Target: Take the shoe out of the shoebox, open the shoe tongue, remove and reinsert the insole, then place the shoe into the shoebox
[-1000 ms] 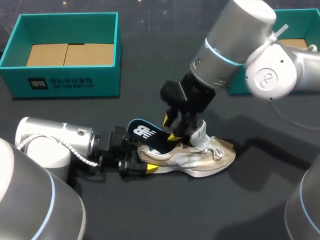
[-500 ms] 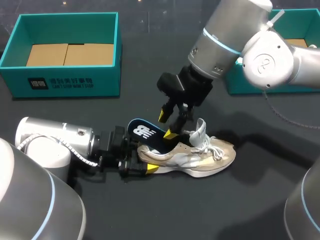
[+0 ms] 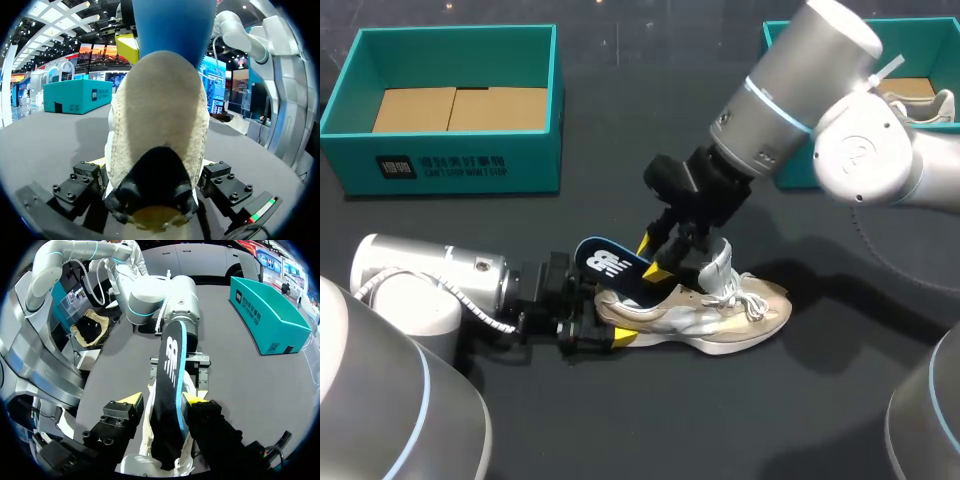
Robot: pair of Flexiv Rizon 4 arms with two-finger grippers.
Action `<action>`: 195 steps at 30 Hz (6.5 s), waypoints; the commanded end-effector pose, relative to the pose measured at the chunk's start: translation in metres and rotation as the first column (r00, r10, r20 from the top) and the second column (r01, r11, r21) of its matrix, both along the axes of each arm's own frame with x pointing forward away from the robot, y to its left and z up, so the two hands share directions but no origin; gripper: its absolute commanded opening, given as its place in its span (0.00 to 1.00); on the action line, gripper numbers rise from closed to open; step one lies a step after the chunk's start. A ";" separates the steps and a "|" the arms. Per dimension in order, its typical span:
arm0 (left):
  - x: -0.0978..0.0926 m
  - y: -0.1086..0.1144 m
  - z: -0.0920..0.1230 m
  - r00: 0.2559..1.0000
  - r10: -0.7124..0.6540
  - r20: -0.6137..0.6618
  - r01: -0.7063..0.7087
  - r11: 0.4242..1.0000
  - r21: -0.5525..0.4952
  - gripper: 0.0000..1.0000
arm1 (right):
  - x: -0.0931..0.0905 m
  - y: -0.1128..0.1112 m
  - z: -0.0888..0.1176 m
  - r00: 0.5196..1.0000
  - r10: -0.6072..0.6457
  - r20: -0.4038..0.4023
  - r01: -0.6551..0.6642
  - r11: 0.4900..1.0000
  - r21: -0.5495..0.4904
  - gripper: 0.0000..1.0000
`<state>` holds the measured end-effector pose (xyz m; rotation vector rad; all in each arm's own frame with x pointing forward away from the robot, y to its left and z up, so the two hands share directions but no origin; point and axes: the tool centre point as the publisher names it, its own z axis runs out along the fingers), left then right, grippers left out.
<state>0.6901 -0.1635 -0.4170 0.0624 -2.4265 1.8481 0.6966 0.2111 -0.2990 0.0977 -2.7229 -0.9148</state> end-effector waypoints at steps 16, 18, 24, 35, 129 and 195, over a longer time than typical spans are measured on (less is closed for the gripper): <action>0.000 -0.002 -0.001 1.000 0.001 0.000 -0.001 1.000 0.001 0.00 | 0.004 0.001 -0.004 0.999 -0.034 -0.034 0.035 0.999 0.037 0.49; 0.000 -0.002 -0.001 1.000 0.001 0.000 -0.001 1.000 0.001 0.00 | 0.007 0.003 -0.006 0.997 -0.050 -0.056 0.053 0.997 0.057 0.51; 0.000 -0.002 -0.001 1.000 0.001 0.000 -0.001 1.000 0.001 0.00 | 0.014 0.007 -0.010 0.992 -0.061 -0.106 0.071 0.993 0.091 0.46; 0.000 -0.002 -0.001 1.000 0.001 0.000 -0.001 1.000 0.001 0.00 | 0.011 0.017 -0.024 0.979 -0.050 -0.199 0.077 0.989 0.129 0.46; 0.000 -0.002 -0.001 1.000 0.001 0.000 -0.001 1.000 0.001 0.00 | -0.063 0.014 0.203 0.970 0.055 -0.237 0.128 0.712 0.690 0.00; 0.000 -0.002 -0.001 1.000 0.001 0.000 -0.001 1.000 0.001 0.15 | -0.131 -0.062 0.203 0.867 -0.287 -0.408 0.499 0.507 0.703 0.00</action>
